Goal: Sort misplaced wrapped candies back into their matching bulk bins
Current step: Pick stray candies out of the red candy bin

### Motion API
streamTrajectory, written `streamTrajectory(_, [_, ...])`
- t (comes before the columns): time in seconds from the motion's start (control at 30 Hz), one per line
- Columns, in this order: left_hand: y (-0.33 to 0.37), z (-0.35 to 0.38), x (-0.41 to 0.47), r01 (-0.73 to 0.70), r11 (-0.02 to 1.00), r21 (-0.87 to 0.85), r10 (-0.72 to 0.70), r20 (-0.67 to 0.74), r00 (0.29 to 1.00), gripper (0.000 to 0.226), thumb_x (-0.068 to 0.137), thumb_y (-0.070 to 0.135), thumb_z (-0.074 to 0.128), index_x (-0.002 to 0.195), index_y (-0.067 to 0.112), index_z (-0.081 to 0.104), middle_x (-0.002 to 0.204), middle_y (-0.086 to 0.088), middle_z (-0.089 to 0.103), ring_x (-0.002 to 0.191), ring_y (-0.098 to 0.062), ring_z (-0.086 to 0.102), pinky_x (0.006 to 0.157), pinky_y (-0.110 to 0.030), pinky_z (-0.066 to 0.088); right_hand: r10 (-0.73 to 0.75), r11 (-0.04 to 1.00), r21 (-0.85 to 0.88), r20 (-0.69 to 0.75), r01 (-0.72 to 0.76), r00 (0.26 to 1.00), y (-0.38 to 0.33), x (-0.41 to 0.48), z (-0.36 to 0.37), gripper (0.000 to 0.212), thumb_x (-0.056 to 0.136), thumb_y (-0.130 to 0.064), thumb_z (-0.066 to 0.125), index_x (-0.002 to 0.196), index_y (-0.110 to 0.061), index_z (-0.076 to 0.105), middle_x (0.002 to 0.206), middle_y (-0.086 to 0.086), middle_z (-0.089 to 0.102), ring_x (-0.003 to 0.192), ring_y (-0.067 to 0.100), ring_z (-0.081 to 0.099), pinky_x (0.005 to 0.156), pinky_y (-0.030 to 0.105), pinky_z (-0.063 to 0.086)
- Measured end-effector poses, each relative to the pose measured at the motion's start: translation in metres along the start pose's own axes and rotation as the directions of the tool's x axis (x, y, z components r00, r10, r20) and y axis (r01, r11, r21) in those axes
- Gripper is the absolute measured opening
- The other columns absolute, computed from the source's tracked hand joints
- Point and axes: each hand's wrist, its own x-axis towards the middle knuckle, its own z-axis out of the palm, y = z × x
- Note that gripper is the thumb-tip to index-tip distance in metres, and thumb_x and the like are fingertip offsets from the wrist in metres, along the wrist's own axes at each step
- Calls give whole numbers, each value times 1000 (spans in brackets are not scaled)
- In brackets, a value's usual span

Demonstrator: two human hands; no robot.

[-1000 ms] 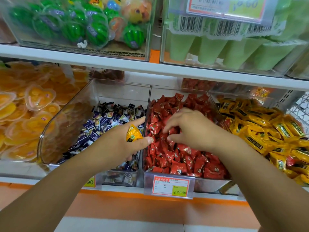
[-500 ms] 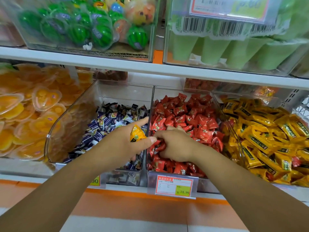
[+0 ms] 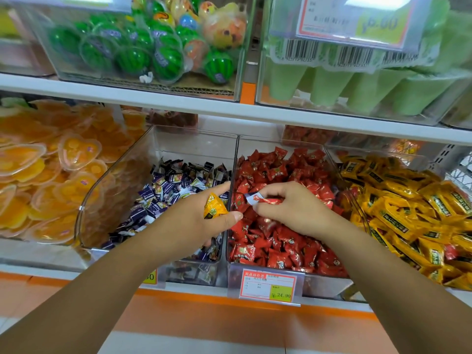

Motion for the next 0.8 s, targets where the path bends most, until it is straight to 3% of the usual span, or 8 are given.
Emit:
streamTrajectory(0.2, [0, 0, -1, -2, 1000, -15, 2, 6, 1000, 70, 86, 53, 58, 146, 51, 22, 54, 5, 56, 47, 0, 55, 44, -12, 37, -55, 996, -69, -84, 49, 995, -5, 1, 1, 6, 86, -27, 70, 86, -32, 73, 92, -3, 67, 87, 12, 61, 80, 27, 44])
streamTrajectory(0.37, [-1, 1, 0, 3, 1000, -26, -3, 12, 1000, 71, 84, 57, 57, 145, 53, 22, 61, 6, 60, 51, -2, 59, 47, -14, 40, -202, 979, -44, -276, 197, 940, -31, 10, 7, 15, 92, -27, 63, 102, -26, 73, 91, -3, 72, 81, 6, 63, 75, 27, 47])
streamTrajectory(0.5, [-1, 2, -1, 13, 999, -45, -13, -2, 1000, 70, 84, 55, 58, 145, 50, 23, 70, -5, 63, 52, -3, 59, 48, -12, 40, -220, 975, 5, -122, 222, 968, -46, 26, 20, 32, 95, -18, 58, 126, -24, 61, 100, -19, 64, 91, -5, 58, 80, 7, 42])
streamTrajectory(0.6, [-2, 1, -2, 12, 999, -46, -11, 18, 1000, 70, 84, 56, 56, 144, 54, 20, 78, -14, 63, 54, -5, 59, 50, -13, 41, -170, 984, -80, -159, 159, 973, -43, 27, 1, 29, 95, -8, 51, 112, -25, 67, 96, -17, 67, 80, -7, 58, 71, 0, 39])
streamTrajectory(0.67, [-2, 1, -1, 13, 999, -44, -11, 28, 1000, 69, 84, 57, 56, 144, 56, 20, 76, -13, 62, 55, -6, 59, 50, -14, 42, -113, 968, -236, -90, 89, 989, -34, 23, -7, 27, 93, -8, 51, 95, -26, 72, 89, -15, 68, 69, -1, 61, 65, 12, 48])
streamTrajectory(0.7, [-2, 1, -1, 13, 999, -42, -12, 29, 1000, 69, 84, 57, 56, 144, 56, 20, 73, -10, 60, 54, -6, 59, 49, -14, 41, -105, 936, -338, 6, 101, 994, -28, 21, -5, 23, 91, -13, 55, 92, -28, 72, 95, -13, 69, 80, 4, 64, 76, 23, 52])
streamTrajectory(0.73, [-2, 1, 0, 13, 999, -41, -12, 29, 1000, 69, 84, 57, 56, 144, 56, 20, 69, -7, 59, 53, -5, 59, 48, -13, 41, -96, 878, -457, 123, 143, 988, -20, 20, 3, 18, 89, -20, 58, 96, -31, 71, 109, -12, 67, 105, 9, 60, 96, 33, 47])
streamTrajectory(0.8, [-2, 1, 0, 13, 999, -52, -11, 29, 1000, 69, 85, 55, 56, 144, 56, 19, 63, -1, 55, 49, -3, 55, 46, -13, 38, -7, 708, -671, 309, 222, 951, -7, 16, 22, 27, 87, -41, 60, 113, -37, 65, 142, -13, 45, 143, 17, 20, 118, 50, 13])
